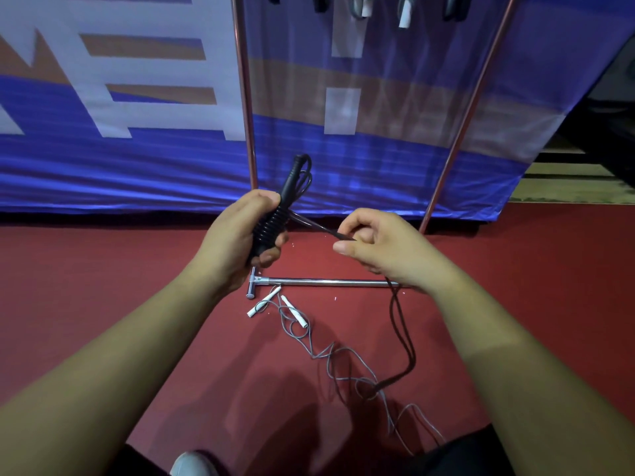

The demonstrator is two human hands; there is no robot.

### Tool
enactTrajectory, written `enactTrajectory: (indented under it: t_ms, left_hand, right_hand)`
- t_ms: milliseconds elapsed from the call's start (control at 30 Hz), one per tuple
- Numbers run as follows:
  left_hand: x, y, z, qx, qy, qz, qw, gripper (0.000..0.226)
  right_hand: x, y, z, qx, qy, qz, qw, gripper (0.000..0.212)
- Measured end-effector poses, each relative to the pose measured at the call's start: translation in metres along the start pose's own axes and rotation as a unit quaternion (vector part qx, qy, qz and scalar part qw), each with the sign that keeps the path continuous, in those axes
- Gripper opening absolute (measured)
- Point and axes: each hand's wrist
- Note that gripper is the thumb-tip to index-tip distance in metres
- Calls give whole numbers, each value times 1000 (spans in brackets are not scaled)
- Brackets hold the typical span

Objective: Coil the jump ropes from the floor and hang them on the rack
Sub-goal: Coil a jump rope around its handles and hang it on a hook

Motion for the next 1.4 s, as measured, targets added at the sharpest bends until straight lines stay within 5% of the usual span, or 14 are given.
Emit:
enactTrajectory:
  t_ms: [100, 267, 667, 800, 933, 1100, 1267, 1400]
  left_hand:
    - [0, 1, -1, 11, 7, -34, 999, 28]
    - [-8, -1, -1, 23, -4, -113, 993, 23]
    - [-23, -7, -8, 66, 78, -267, 958, 18]
    - [-30, -15, -7, 100, 54, -552, 826, 34]
    - [-20, -21, -5, 95, -10, -683, 724, 42]
    - [-15, -24, 0, 64, -190, -646, 736, 43]
    - [-3, -22, 5, 105, -267, -650, 703, 42]
    - [-2, -18, 9, 116, -329, -547, 761, 27]
  right_hand:
    - [-2, -3, 1, -16, 38, 62, 997, 8]
    - [-1, -7, 5, -9, 60, 120, 991, 23]
    - [-1, -9, 7, 50, -14, 46, 998, 9]
    - [10, -14, 9, 75, -31, -76, 994, 15]
    - [18, -19, 10, 62, -22, -73, 995, 6]
    - [10, -18, 10, 0, 55, 2, 998, 9]
    - [3, -12, 8, -21, 85, 40, 995, 9]
    - [4, -4, 2, -27, 111, 24, 993, 11]
Point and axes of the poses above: each hand's wrist, its own z-axis away from the middle knuckle, its own x-axis out of the palm, y = z × x, and after that the axes turned 7 degrees about x, right-handed
